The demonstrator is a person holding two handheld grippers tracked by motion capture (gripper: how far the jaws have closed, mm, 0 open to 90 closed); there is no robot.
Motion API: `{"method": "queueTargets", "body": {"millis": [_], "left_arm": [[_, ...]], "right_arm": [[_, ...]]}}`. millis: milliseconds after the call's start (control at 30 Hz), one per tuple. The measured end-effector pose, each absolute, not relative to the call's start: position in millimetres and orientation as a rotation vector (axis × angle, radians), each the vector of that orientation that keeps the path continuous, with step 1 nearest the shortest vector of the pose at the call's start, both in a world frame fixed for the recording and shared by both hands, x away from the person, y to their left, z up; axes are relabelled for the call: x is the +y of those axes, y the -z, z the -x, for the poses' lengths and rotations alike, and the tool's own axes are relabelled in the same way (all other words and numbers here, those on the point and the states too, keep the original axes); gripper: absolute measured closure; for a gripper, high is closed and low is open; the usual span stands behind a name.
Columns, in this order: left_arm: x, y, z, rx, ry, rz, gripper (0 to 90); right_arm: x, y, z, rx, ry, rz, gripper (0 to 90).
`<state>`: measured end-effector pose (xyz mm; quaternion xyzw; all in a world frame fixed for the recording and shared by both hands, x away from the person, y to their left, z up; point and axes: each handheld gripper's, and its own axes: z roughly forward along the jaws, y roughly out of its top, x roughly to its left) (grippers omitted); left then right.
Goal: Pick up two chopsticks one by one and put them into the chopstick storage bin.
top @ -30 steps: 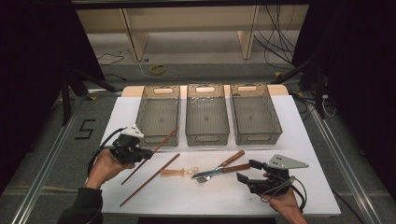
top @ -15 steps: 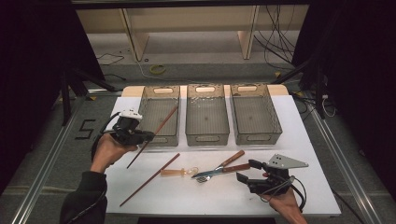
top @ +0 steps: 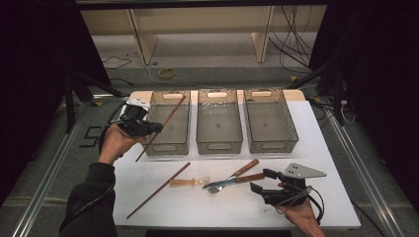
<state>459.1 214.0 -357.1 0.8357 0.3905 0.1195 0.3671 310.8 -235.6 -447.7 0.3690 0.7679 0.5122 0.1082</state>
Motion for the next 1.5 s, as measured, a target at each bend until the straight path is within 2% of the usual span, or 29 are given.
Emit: {"method": "queueTargets", "body": {"millis": [533,833,1500], "left_arm": [[206,340,-506,1.031,-0.399,-2.106,83.6],[210,353,-534,1.088,-0.402,-2.070,83.5],[218,385,-537,1.141,-0.395,-2.045,83.5]], "right_arm": [[-235,448,-311,2.267,-1.512,-1.081,26.6],[-236,449,-312,2.270,-1.521,-1.080,26.5],[-236,449,-312,2.269,-1.520,-1.082,26.5]]}}
